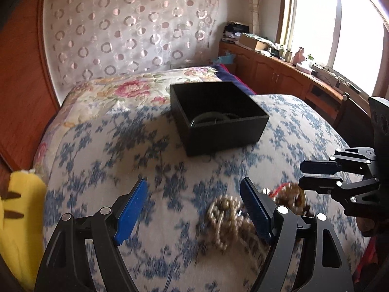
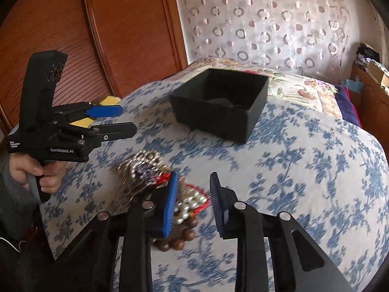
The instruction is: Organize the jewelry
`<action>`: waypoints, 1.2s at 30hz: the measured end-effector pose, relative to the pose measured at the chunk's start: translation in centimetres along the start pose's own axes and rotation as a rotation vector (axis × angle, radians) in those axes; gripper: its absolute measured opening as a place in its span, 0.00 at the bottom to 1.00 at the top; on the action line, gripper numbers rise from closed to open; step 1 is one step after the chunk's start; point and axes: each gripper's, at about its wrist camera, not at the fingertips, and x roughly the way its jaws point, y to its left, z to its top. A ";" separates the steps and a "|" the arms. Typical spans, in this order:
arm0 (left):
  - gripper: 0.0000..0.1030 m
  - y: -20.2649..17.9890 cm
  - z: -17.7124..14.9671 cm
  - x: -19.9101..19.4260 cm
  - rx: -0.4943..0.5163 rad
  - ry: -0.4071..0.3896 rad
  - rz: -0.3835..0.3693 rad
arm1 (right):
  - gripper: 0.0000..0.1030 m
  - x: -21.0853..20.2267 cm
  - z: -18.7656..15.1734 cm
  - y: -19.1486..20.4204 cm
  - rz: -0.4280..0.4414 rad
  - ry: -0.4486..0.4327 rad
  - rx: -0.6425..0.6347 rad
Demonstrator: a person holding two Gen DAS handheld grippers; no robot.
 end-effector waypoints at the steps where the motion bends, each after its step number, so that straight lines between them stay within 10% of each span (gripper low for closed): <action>1: 0.73 0.2 -0.4 -0.2 -0.006 0.001 -0.001 | 0.28 0.1 -0.2 0.5 0.000 0.003 -0.008; 9: 0.73 0.9 -2.9 -1.5 -0.032 0.006 0.001 | 0.28 0.9 -0.3 1.4 -0.038 0.043 -0.046; 13: 0.73 1.0 -3.8 -1.7 -0.047 0.018 -0.013 | 0.08 1.2 -0.2 1.6 -0.050 0.050 -0.061; 36: 0.19 -0.4 -3.9 1.4 -0.014 0.123 -0.048 | 0.08 -3.5 1.0 1.1 -0.070 -0.102 -0.039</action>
